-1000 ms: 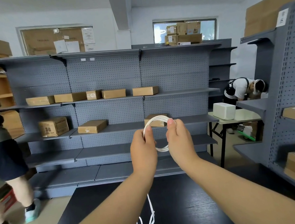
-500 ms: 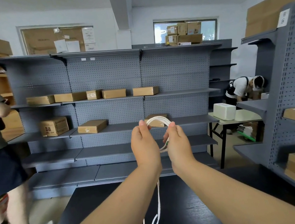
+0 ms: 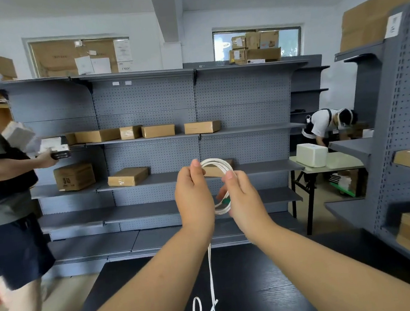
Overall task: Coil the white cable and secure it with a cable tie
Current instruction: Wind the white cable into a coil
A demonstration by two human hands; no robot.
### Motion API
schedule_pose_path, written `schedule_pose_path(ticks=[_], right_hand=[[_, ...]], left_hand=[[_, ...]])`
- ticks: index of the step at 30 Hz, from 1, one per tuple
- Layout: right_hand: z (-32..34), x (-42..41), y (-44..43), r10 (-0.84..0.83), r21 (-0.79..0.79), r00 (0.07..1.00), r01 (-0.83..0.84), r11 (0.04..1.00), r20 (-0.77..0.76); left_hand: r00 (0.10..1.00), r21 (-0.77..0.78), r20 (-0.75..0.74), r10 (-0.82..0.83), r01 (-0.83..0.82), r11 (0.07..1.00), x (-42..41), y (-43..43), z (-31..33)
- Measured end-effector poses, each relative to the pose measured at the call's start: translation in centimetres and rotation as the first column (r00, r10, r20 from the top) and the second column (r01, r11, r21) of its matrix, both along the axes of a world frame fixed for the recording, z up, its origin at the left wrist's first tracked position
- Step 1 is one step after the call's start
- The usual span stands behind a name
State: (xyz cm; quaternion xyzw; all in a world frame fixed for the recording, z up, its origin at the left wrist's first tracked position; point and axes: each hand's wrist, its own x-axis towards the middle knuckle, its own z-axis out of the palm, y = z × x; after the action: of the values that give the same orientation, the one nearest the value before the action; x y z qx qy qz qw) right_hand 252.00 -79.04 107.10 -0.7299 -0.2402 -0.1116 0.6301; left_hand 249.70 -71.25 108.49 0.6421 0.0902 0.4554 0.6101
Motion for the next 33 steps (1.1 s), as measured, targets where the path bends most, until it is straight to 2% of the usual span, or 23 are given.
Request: schedule_pose_path(ticks=[3,9,12,17,19,22,27,30,33], right_hand=[[-0.2,-0.4,0.2,0.012,0.023,0.999,-0.013,1.0,0.031],[0.1,-0.5,0.1,-0.191,0.047,0.967,0.185,0.982,0.17],[0.4,-0.4,0.0,-0.187,0.064,0.976,0.181,0.981,0.108],[1.0,-0.3,-0.6,-0.047,0.117,0.995,0.057,0.992,-0.084],[1.2,0.0,-1.0,-0.009,0.064,0.995,0.015,0.998,-0.1],[1.5,0.2,-1.5,0.013,-0.041,0.999,-0.015,0.999,-0.043],[2.3,0.3,-2.8,-0.029,-0.269,0.979,0.084,0.96,0.201],[2.8,0.6,-3.5,0.021,-0.482,0.953,0.134,0.866,0.303],[3.3,0.5,-4.0,0.099,-0.677,0.92,0.202,0.707,0.378]], left_hand=[[1.0,-0.112,0.024,-0.011,0.014,0.994,0.3,0.1,-0.3],[0.995,-0.156,0.066,-0.076,0.085,0.984,0.5,-0.6,-1.3],[0.989,-0.122,0.07,-0.128,0.136,0.983,0.0,-0.6,-1.4],[0.989,-0.06,0.061,-0.136,0.14,0.988,-0.6,-0.5,-1.4],[0.988,-0.08,0.056,-0.145,0.149,0.986,-0.4,-0.4,-1.5],[0.984,-0.073,0.065,-0.164,0.168,0.983,-0.3,-0.4,-1.6],[0.938,-0.054,-0.009,-0.348,0.347,0.936,-0.5,0.6,-1.7],[0.877,-0.006,-0.106,-0.468,0.47,0.882,-0.6,1.6,-0.8],[0.856,0.191,-0.275,-0.439,0.495,0.847,-0.7,2.6,0.0]])
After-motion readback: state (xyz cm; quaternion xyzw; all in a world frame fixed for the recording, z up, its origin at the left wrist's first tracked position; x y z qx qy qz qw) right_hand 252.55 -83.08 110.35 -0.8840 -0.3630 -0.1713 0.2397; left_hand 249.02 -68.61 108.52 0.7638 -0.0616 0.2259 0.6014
